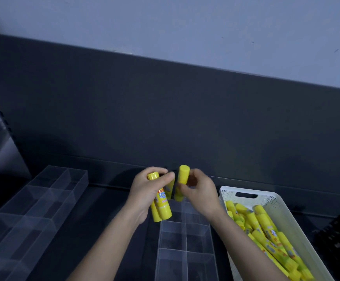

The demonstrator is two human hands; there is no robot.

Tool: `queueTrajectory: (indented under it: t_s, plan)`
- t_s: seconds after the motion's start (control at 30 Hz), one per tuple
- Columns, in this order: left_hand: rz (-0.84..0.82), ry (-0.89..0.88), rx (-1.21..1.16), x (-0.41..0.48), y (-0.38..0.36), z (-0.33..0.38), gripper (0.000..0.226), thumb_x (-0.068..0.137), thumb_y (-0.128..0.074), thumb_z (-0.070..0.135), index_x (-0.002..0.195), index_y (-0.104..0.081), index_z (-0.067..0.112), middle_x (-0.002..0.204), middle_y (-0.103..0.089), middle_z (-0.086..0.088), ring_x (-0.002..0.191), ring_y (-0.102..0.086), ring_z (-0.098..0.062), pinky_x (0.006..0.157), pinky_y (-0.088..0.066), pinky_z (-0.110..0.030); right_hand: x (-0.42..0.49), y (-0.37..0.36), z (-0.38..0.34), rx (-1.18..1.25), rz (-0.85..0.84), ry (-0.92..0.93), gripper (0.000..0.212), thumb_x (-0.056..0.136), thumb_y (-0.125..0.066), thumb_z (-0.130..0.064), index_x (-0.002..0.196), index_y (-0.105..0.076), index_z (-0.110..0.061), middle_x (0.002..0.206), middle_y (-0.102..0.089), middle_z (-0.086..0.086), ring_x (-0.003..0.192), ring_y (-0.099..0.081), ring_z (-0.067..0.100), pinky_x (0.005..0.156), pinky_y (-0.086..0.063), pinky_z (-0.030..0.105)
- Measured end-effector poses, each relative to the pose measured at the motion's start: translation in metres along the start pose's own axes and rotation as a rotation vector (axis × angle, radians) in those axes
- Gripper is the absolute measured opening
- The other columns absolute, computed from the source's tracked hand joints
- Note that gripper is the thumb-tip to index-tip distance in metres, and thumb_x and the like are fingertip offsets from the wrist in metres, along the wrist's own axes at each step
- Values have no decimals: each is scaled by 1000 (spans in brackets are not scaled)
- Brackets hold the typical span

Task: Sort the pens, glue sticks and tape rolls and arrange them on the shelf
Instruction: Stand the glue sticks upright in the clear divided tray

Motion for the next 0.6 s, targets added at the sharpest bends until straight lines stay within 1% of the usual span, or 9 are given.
queueTrajectory:
  t_s: [0.03,0.1,0.17,0.23,0.3,0.37,0.47,0.53,0.6]
  plan:
    - [53,21,-11,2,7,-4,23,75,-80,25,83,-66,8,71,-65,1,69,-64,-11,61,-50,-24,3,5,5,-15,53,-23,21,76,-70,-11,89,-57,-21,78,-65,-7,74,-61,11,60,-42,9]
    - [156,83,-53,6,23,-14,32,77,-77,33,72,-52,13,65,-52,1,67,-54,-16,66,-46,-31,9,9,12,-44,115,-57,29,78,-69,-10,100,-53,-20,81,-65,-3,76,-61,14,62,-42,16]
    - [222,133,-83,8,34,-24,38,80,-75,36,72,-43,16,67,-43,-1,66,-46,-18,68,-43,-35,14,7,20,-90,140,-69,34,79,-68,-10,107,-50,-19,81,-63,-3,74,-59,16,61,-38,18]
    - [250,152,-109,8,40,-30,39,81,-73,39,74,-42,16,68,-40,-2,65,-44,-18,66,-42,-34,18,1,26,-142,141,-65,25,82,-65,-12,103,-53,-16,77,-62,-2,71,-56,16,56,-34,15]
    - [265,161,-126,9,44,-34,38,82,-72,41,79,-45,14,70,-41,-3,66,-45,-18,65,-43,-34,23,-8,32,-198,108,-55,9,83,-62,-12,90,-56,-14,74,-61,-1,69,-55,17,55,-34,15]
    - [275,161,-126,13,48,-36,38,82,-71,42,80,-46,14,69,-39,-2,65,-43,-18,64,-42,-33,27,-17,38,-278,67,-43,7,83,-60,-12,79,-56,-16,71,-58,-1,66,-52,15,52,-35,13]
    - [286,163,-120,16,51,-39,37,83,-70,42,81,-47,13,69,-40,-2,65,-43,-18,64,-42,-33,30,-26,49,-334,19,-71,6,82,-59,-12,78,-58,-16,70,-59,-2,64,-52,15,50,-35,11]
    - [291,159,-118,18,52,-42,41,82,-71,42,71,-42,16,62,-39,2,60,-42,-15,61,-41,-31,32,-29,54,-338,21,-81,4,81,-59,-12,81,-61,-16,70,-60,-2,64,-53,15,50,-33,14]
    - [294,165,-119,18,51,-43,44,82,-71,42,66,-39,17,57,-39,6,56,-42,-13,57,-41,-29,32,-31,54,-351,16,-82,4,82,-59,-12,82,-62,-14,72,-61,-2,66,-54,15,55,-34,21]
Point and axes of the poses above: each hand's wrist, its own x-axis towards the middle knuckle, its own y-axis out of the back of the hand, z = x × y, the point moved 7 cm from there along x, towards the middle knuckle
